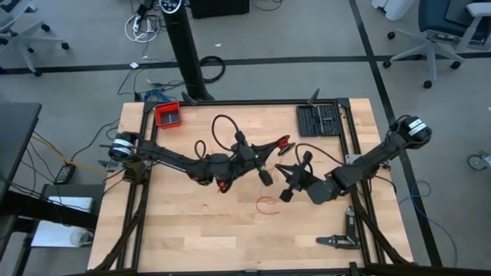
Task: Coil cords
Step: Coil the red wire onto the spool
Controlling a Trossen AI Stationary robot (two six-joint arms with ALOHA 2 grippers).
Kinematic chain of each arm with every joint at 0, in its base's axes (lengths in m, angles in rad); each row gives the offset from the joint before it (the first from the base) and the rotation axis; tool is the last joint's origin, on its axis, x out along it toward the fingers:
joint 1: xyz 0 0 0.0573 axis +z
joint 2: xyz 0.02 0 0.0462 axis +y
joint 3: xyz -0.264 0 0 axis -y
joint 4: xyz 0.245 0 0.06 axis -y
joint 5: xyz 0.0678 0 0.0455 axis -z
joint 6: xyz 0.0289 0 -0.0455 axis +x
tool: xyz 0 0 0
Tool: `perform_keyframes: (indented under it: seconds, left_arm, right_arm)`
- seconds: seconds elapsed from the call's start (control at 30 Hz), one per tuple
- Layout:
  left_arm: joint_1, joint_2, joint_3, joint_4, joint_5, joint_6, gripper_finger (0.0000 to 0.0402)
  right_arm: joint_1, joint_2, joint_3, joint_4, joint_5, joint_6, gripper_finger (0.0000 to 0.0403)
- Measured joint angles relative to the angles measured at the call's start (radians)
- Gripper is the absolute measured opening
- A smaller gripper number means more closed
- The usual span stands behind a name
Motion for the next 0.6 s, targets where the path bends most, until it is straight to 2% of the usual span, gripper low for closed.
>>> perform_keyframes:
  seconds: [0.17,0.33,0.47,0.6]
  left_arm:
    - [0.022,0.020,0.000,-0.021,-0.012,-0.048,0.0005]
    - [0.042,0.018,0.000,-0.027,-0.022,-0.104,0.0005]
    - [0.051,0.018,0.000,-0.020,-0.022,-0.136,0.0005]
    - [0.051,0.018,0.000,0.003,-0.022,-0.129,0.0005]
  right_arm:
    - [0.026,0.000,0.001,0.057,0.049,-0.107,0.0000]
    - [0.006,0.000,0.004,0.123,-0.048,-0.224,0.0000]
    - [-0.035,0.000,0.025,0.005,-0.125,-0.132,0.0000]
    - [-0.047,0.000,0.025,-0.132,-0.111,-0.017,0.0000]
